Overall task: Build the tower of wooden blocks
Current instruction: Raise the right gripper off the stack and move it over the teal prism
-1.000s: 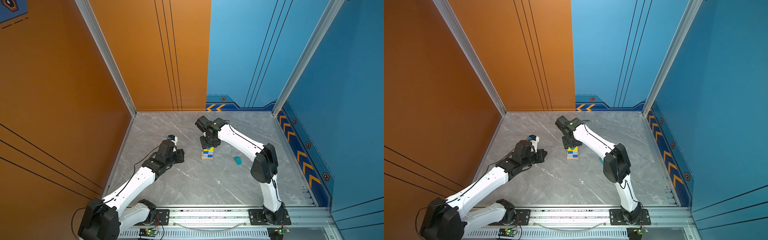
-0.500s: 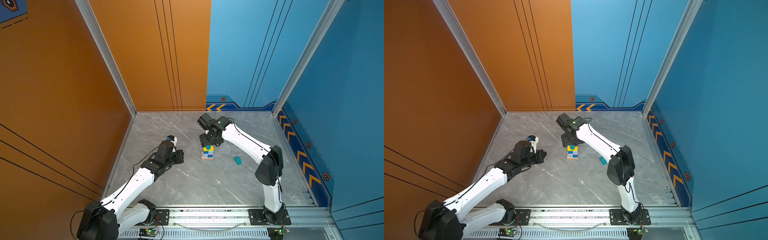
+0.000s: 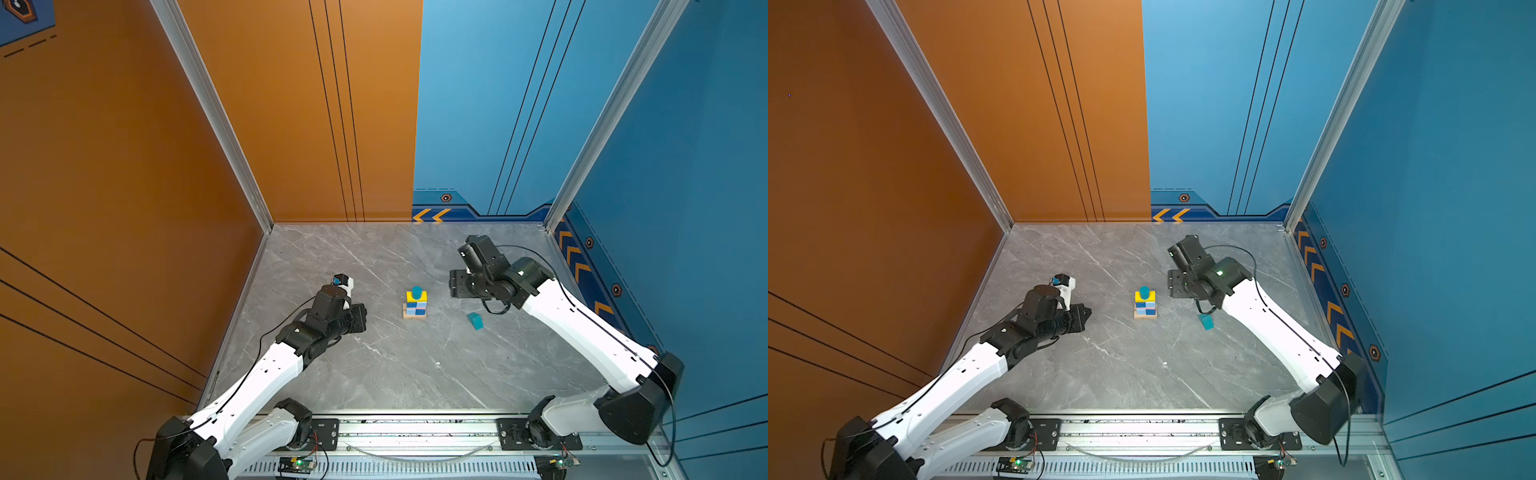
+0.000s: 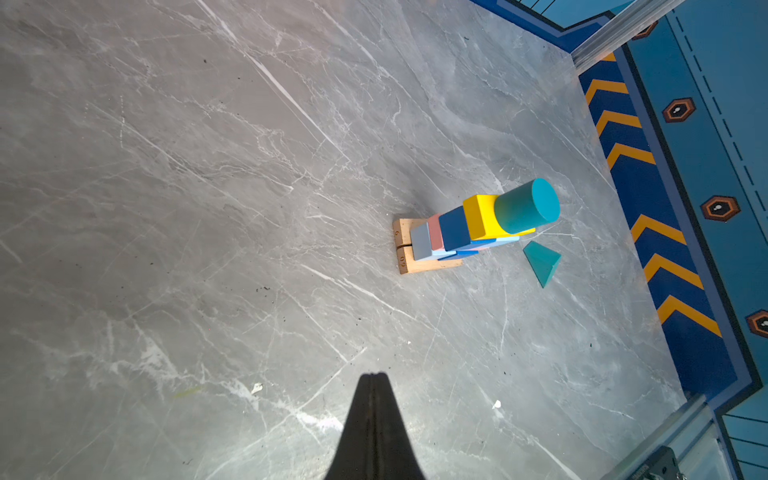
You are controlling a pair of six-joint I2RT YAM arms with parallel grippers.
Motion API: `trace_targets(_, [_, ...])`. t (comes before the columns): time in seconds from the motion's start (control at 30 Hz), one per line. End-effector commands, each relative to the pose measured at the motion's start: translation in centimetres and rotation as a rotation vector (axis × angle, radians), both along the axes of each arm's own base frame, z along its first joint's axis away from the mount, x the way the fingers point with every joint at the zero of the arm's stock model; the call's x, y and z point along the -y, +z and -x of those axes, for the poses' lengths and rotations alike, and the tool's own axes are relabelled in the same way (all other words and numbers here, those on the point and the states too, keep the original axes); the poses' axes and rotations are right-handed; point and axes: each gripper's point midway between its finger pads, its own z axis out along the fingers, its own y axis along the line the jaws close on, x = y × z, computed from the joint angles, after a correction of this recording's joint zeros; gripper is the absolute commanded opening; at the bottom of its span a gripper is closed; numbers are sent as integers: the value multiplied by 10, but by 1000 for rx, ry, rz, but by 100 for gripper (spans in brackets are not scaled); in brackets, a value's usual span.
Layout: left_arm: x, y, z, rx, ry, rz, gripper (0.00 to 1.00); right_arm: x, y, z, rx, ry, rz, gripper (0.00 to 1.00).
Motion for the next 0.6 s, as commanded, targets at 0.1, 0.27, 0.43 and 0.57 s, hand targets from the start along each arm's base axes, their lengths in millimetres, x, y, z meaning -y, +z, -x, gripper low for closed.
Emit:
trace_targets(0.1, [-3,10,2,6,20,-40,10,40,-30,4,2,-133,-112,58])
trace_targets(0.27, [-2,7,3,-3,21,-58,19,66,-72,5,-92,-194,-96,64])
trace_targets(0.43, [-2,3,4,-11,21,-71,30,71,-108,-1,-162,-219,-164,72])
trace_targets(0.57, [-2,-1,3,-21,21,-79,32,70,-130,-13,-196,-228,-185,73])
